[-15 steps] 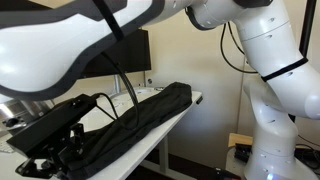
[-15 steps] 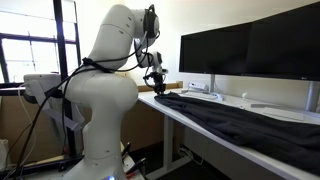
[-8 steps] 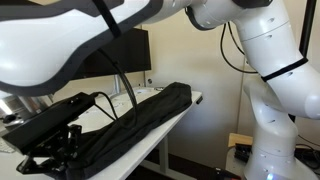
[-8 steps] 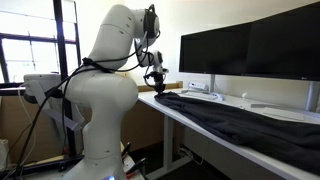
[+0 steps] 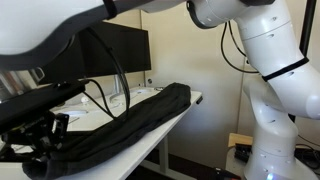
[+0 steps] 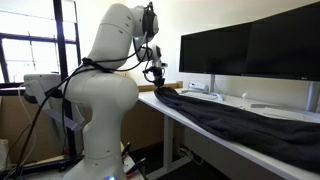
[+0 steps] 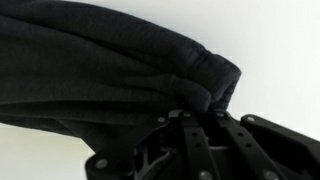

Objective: Fold the pants in half twice

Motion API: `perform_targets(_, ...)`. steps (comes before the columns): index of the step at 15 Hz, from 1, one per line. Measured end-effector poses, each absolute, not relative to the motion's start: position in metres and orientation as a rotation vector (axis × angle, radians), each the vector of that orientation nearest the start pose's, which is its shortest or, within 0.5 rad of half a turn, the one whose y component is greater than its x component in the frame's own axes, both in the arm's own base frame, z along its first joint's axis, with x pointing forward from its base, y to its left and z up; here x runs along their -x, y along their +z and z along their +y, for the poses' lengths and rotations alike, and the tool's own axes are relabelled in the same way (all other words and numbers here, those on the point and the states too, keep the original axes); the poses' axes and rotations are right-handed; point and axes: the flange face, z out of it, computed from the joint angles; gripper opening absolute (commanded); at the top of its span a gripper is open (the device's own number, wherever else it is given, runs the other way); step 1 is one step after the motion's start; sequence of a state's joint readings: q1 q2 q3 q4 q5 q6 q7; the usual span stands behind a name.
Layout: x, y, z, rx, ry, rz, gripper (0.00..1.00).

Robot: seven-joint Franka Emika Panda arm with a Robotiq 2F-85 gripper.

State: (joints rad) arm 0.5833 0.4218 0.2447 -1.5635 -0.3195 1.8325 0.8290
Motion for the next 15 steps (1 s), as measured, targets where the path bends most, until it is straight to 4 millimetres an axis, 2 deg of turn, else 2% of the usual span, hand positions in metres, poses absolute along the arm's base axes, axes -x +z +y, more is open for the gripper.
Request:
perform_targets(10, -0.452, 0.483, 0.505, 3.256, -0.278, -0.316, 0.06)
perform_targets(12, -0.455, 0.502, 0.505, 3.238, -0.315, -0.306, 0.06)
perform_targets(15, -0.464, 0.535, 0.487, 3.224, -0.372, -0.247, 0.06)
